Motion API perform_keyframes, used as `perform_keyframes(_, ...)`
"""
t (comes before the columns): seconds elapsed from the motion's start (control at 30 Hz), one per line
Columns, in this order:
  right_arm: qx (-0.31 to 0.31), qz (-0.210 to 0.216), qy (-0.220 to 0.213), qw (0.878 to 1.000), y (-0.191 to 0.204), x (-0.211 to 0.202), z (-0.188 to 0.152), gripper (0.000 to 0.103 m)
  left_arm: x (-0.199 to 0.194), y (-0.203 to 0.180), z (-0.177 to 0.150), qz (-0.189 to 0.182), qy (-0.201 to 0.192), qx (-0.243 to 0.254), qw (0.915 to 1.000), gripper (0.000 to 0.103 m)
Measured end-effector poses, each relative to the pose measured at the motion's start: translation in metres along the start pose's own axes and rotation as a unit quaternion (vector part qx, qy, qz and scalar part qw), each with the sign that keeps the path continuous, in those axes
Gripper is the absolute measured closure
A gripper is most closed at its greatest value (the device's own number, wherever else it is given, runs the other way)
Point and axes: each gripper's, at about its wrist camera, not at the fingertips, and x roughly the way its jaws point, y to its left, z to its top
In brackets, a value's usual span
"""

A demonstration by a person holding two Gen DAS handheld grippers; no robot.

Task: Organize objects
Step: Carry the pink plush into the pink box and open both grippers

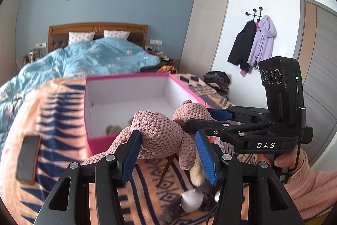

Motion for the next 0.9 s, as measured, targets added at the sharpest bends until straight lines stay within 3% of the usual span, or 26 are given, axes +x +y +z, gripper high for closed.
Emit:
perform_keyframes(0.37, -0.023, -0.013, -0.049, 0.998, -0.006, -0.004, 0.049, 0.051, 0.008, 0.012, 0.049, 0.02, -0.032, 0.012, 0.9992, 0.049)
perform_keyframes(0.9, 0.007, -0.018, -0.025, 0.999, -0.046, 0.039, 0.077, 0.051, 0.065, 0.039, 0.078, 0.035, -0.007, 0.0, 0.9994, 0.049)
